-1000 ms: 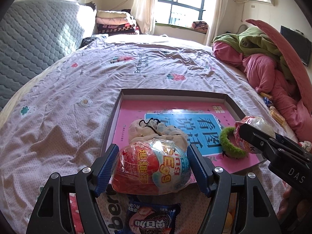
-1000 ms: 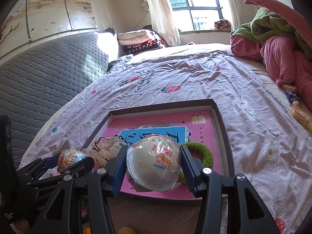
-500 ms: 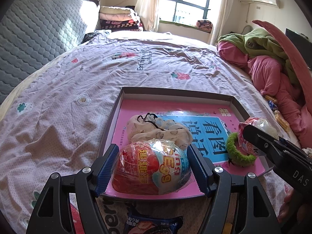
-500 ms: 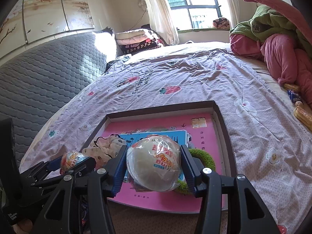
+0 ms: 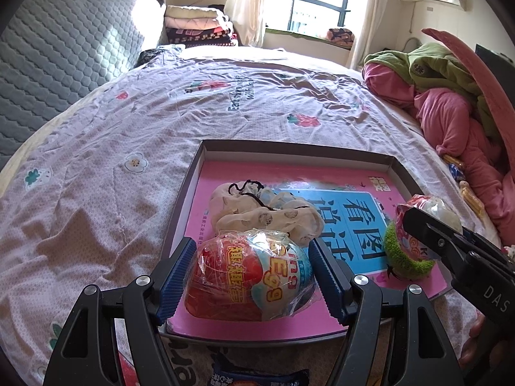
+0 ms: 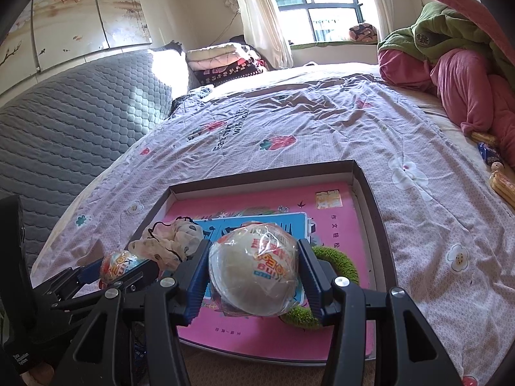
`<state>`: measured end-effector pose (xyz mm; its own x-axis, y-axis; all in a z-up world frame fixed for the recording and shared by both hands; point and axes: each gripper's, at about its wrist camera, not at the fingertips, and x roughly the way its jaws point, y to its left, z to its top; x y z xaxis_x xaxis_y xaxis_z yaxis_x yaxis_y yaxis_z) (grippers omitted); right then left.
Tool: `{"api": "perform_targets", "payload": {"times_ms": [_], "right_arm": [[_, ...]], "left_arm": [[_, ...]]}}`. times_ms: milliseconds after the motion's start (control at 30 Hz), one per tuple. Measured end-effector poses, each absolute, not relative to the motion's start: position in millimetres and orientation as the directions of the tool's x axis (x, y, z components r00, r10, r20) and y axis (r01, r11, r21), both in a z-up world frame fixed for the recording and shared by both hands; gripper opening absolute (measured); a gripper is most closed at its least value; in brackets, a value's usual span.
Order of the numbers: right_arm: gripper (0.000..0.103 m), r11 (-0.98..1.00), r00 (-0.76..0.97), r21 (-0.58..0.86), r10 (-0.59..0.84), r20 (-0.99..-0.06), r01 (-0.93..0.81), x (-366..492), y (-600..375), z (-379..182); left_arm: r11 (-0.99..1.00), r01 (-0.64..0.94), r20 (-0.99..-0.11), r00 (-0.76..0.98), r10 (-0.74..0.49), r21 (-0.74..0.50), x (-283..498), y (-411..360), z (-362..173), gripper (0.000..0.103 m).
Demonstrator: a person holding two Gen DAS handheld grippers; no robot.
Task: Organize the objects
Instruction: 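Lower the red 'Egg' package with the left tool while the right tool lowers the white egg into the tray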
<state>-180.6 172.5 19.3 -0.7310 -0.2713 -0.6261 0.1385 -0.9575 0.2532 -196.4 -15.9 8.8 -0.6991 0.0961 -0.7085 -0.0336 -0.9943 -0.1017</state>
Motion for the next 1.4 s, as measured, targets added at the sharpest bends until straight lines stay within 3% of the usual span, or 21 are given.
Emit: {"api": "perform_targets", "payload": {"times_ms": [1400], "right_arm": [[0.052, -0.968, -0.707, 0.202, -0.248, -0.662, 0.15, -180, 164, 7]], "left_arm": [[-0.997, -0.028, -0.753, -0.654, 0.072, -0.071, -201, -13, -9, 0.073]]}}
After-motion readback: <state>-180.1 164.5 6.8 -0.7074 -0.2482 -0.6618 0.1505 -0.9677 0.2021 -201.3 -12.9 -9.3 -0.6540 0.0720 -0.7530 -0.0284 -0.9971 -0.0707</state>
